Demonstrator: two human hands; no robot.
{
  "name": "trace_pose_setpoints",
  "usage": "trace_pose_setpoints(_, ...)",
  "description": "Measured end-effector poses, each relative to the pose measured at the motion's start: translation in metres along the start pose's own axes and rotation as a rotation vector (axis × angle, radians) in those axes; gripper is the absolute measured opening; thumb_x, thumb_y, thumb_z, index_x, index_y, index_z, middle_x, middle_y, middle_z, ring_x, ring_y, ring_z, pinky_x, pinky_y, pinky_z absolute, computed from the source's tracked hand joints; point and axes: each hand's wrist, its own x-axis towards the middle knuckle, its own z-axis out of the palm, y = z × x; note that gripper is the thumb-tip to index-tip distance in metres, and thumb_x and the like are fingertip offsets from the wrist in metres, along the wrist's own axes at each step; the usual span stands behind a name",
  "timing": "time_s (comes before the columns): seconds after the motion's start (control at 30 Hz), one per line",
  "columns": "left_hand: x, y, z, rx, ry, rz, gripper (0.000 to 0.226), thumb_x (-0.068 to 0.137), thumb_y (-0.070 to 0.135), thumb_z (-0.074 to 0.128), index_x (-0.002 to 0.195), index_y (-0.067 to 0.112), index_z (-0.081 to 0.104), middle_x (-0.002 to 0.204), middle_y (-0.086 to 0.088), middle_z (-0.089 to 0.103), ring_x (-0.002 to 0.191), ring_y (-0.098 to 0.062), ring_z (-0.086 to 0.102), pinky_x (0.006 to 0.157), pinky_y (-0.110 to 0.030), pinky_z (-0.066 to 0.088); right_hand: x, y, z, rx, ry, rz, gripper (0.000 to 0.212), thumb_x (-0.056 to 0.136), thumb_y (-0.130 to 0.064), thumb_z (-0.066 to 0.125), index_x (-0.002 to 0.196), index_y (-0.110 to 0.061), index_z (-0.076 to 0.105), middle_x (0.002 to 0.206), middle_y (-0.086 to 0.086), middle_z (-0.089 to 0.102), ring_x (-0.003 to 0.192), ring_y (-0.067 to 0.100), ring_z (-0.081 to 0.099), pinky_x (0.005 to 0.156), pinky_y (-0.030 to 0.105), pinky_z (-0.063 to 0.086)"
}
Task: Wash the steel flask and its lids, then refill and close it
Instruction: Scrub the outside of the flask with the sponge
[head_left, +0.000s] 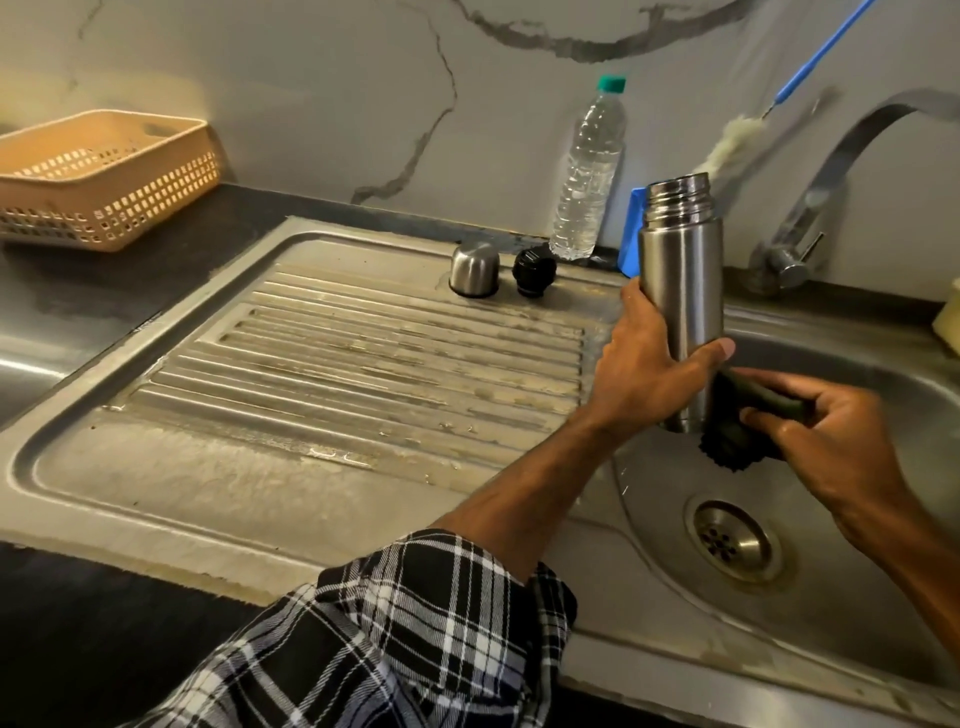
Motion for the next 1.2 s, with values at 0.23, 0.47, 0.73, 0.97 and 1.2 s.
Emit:
trace_pose_setpoints(0.23,0.001,-0.002,0.001,0.014,0.013,-0.002,0.086,0.082,0.033,0.083,0.144,0.022,0.024,0.137,-0.01,0.055,0.12,-0.028,0.06,0.1,-0.048,0.054,0.008,0.011,-0.001,-0.048,-0.015,-0.037,0.046,0.087,0.011,0.062,0.121,-0.021,0.066,0.099,-0.011,0.068,0.089,0.006,0.067,0.072,0.007,0.053)
trace_pose_setpoints(0.47,0.001,-0.002,0.001,0.037,0.008,0.016,0.089,0.078,0.041,0.082,0.144,0.028,0.023,0.139,-0.01,0.055,0.12,-0.029,0.061,0.101,-0.05,0.054,0.012,0.02,-0.002,-0.071,-0.024,-0.055,0.047,0.086,0.01,0.064,0.112,-0.029,0.069,0.099,-0.003,0.071,0.092,0.018,0.068,0.07,0.026,0.062)
trace_pose_setpoints(0.73,0.005,0.001,-0.011,0.026,0.033,-0.011,0.084,0.082,0.035,0.083,0.142,0.022,0.026,0.133,-0.007,0.058,0.114,-0.025,0.064,0.097,-0.049,0.056,0.002,0.002,0.008,-0.133,-0.016,-0.231,0.053,0.081,0.008,0.07,0.123,-0.024,0.067,0.113,-0.012,0.069,0.108,0.007,0.065,0.099,0.028,0.05)
trace_pose_setpoints(0.97,0.0,0.012,-0.01,0.004,-0.002,-0.009,0.083,0.085,0.032,0.081,0.144,0.016,0.025,0.134,-0.007,0.058,0.106,-0.016,0.06,0.096,-0.041,0.056,-0.003,-0.002,0.004,-0.145,0.003,-0.176,0.053,0.081,0.012,0.069,0.122,-0.022,0.067,0.107,-0.005,0.072,0.096,0.006,0.067,0.091,0.035,0.054)
trace_pose_setpoints(1.2,0.0,0.011,-0.013,-0.026,0.009,-0.039,0.084,0.082,0.037,0.082,0.142,0.019,0.026,0.135,-0.007,0.059,0.112,-0.023,0.065,0.099,-0.05,0.055,0.0,-0.006,0.006,-0.197,0.022,-0.117,0.048,0.082,0.009,0.071,0.124,-0.015,0.068,0.108,-0.003,0.07,0.096,0.011,0.065,0.087,0.028,0.051)
